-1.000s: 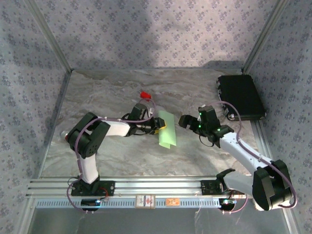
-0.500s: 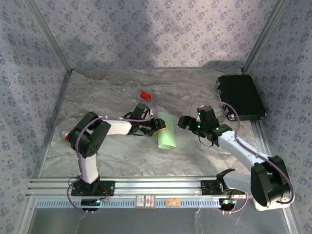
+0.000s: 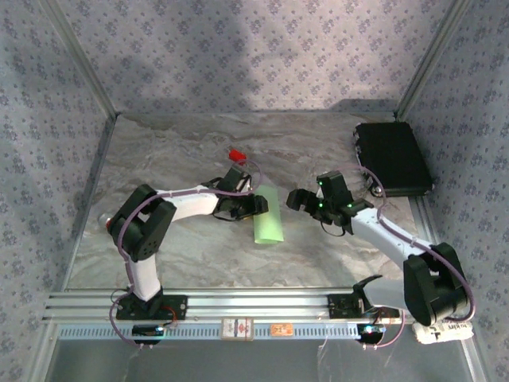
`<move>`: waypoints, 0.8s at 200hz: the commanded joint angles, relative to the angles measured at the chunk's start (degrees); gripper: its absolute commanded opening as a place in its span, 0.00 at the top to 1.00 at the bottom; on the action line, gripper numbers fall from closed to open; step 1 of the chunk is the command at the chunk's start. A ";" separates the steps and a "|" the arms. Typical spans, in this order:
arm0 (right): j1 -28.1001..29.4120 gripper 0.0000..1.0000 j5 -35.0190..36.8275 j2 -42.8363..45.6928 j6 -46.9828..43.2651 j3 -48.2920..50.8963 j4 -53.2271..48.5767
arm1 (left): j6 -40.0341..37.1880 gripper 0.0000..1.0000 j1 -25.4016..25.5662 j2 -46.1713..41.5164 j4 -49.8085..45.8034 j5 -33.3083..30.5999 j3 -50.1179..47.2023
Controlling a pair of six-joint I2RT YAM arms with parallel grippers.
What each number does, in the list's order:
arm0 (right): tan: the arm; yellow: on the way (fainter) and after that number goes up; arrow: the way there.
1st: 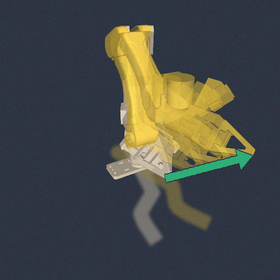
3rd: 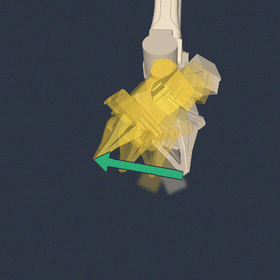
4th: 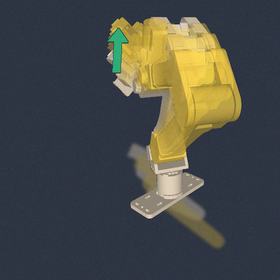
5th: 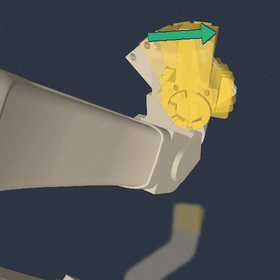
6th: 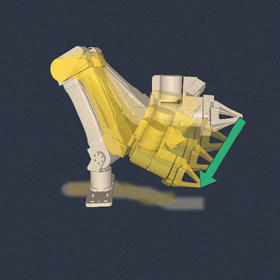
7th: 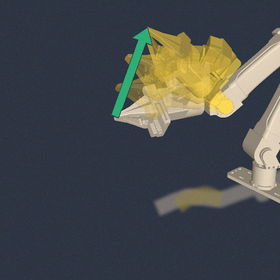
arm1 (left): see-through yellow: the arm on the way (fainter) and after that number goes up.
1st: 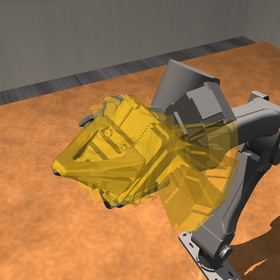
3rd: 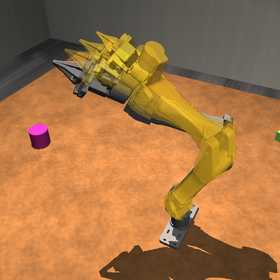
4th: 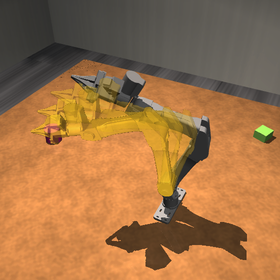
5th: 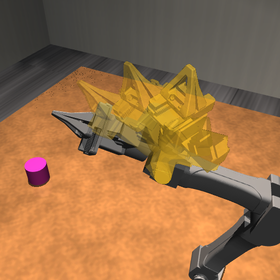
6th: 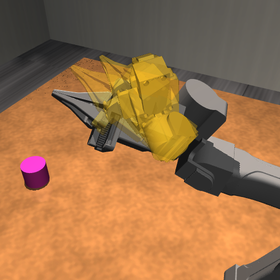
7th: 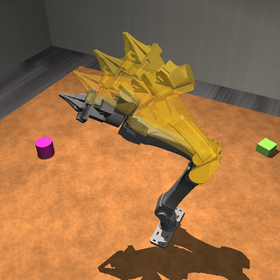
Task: Fold a paper plane with a square sheet of paper (pick it up from the middle)
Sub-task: First fold the square sheet of paper in half at the center of the table.
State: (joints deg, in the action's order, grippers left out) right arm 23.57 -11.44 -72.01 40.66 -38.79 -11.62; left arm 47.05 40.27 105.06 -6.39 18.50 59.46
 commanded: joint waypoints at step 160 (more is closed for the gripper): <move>2.27 0.02 8.27 -1.06 3.53 -0.03 1.23 | -6.21 0.42 -0.55 -0.06 -7.47 -0.82 2.53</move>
State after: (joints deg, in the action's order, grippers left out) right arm 25.45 -7.42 -75.66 42.15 -39.24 -9.21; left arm 43.20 40.14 104.33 -10.52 17.30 60.07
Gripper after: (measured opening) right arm 0.984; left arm 0.579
